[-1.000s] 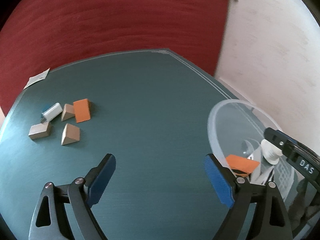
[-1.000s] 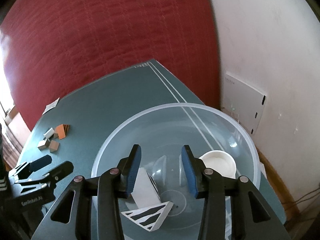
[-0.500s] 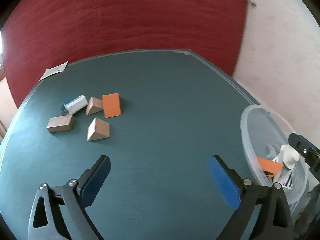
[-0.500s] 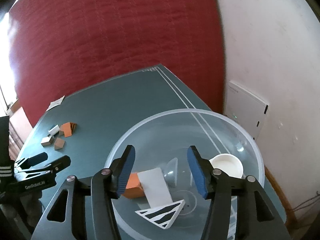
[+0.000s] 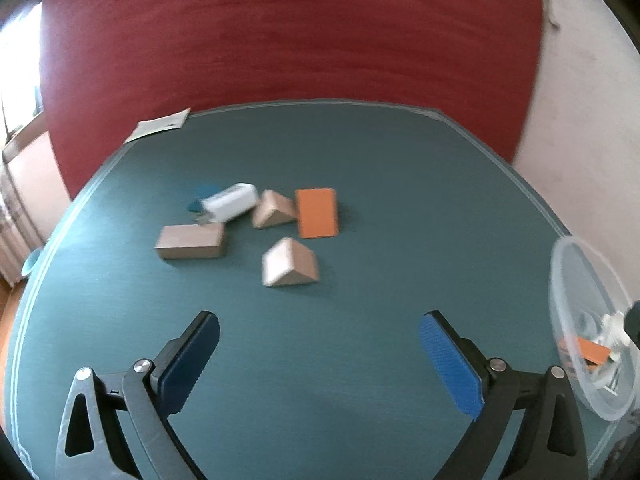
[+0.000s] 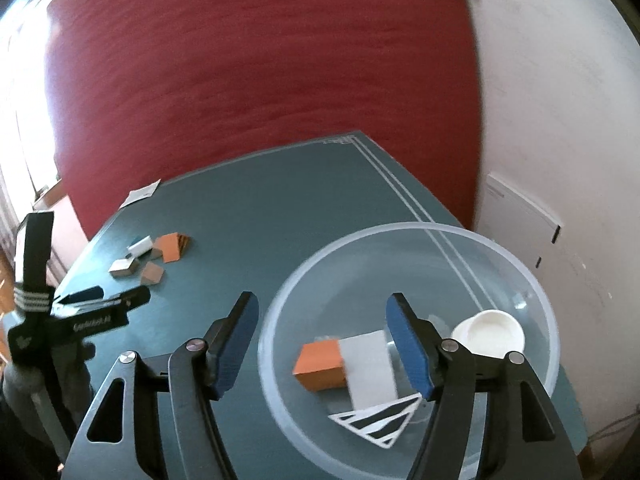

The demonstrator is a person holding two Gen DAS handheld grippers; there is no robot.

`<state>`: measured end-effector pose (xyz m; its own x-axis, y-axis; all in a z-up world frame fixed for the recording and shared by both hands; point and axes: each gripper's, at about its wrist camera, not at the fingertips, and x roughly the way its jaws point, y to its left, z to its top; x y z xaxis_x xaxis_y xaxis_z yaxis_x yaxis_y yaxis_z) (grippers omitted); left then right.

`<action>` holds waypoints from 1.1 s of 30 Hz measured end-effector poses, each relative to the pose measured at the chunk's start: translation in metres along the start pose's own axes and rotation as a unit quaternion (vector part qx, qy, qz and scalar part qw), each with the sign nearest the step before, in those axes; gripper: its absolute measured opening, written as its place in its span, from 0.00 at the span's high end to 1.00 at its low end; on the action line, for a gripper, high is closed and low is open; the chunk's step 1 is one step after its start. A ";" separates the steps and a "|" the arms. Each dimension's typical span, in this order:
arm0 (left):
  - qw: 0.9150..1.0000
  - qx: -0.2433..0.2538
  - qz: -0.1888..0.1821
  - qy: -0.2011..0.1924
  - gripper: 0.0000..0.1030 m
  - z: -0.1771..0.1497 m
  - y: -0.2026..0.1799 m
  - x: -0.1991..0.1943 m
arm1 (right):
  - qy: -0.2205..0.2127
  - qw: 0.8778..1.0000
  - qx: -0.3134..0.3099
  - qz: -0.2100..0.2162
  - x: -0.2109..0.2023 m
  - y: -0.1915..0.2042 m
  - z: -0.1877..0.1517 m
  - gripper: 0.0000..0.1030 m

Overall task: Organize rigid objects
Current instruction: 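Withdraw both open grippers from the bin back toward the remaining blocks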

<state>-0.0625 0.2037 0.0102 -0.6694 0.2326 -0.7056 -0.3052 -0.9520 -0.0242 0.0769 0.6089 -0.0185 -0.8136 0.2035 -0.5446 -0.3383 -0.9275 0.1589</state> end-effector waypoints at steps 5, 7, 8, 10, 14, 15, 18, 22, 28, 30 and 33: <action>0.999 -0.023 0.026 -0.002 0.01 0.007 0.010 0.008 | 0.008 1.000 -0.013 0.015 0.005 0.013 -0.001 0.34; 0.999 -0.031 0.036 -0.004 0.01 0.010 0.012 0.010 | 0.010 1.000 -0.016 0.021 0.006 0.020 -0.003 0.33; 0.998 -0.036 0.042 -0.005 0.01 0.012 0.014 0.012 | 0.011 1.000 -0.018 0.023 0.006 0.023 -0.003 0.33; 0.998 -0.043 0.052 -0.006 0.01 0.015 0.017 0.015 | 0.014 0.999 -0.023 0.031 0.008 0.029 -0.004 0.30; 0.996 -0.052 0.074 -0.005 0.01 0.019 0.022 0.025 | 0.020 0.998 -0.030 0.049 0.011 0.043 -0.004 0.27; 0.995 -0.055 0.079 -0.004 0.01 0.021 0.021 0.031 | 0.023 0.998 -0.032 0.053 0.013 0.046 -0.004 0.26; 0.994 -0.061 0.090 -0.001 0.01 0.024 0.022 0.039 | 0.035 0.997 -0.032 0.066 0.021 0.055 -0.005 0.26; 0.993 -0.062 0.098 0.007 0.01 0.036 0.018 0.055 | 0.048 0.995 -0.035 0.078 0.028 0.064 -0.007 0.26; 0.994 -0.051 0.091 0.021 0.01 0.052 0.010 0.070 | 0.064 0.993 -0.042 0.095 0.039 0.077 -0.008 0.26; 0.995 -0.052 0.083 0.027 0.01 0.061 0.003 0.076 | 0.068 0.992 -0.045 0.101 0.043 0.082 -0.008 0.26; 0.995 -0.047 0.083 0.028 0.01 0.061 0.000 0.077 | 0.075 0.990 -0.048 0.108 0.049 0.088 -0.008 0.26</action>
<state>-0.1556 0.2333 -0.0005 -0.6659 0.0613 -0.7435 -0.1267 -0.9914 0.0317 0.0109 0.5345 -0.0378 -0.7802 -0.0444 -0.6240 -0.1125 -0.9713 0.2097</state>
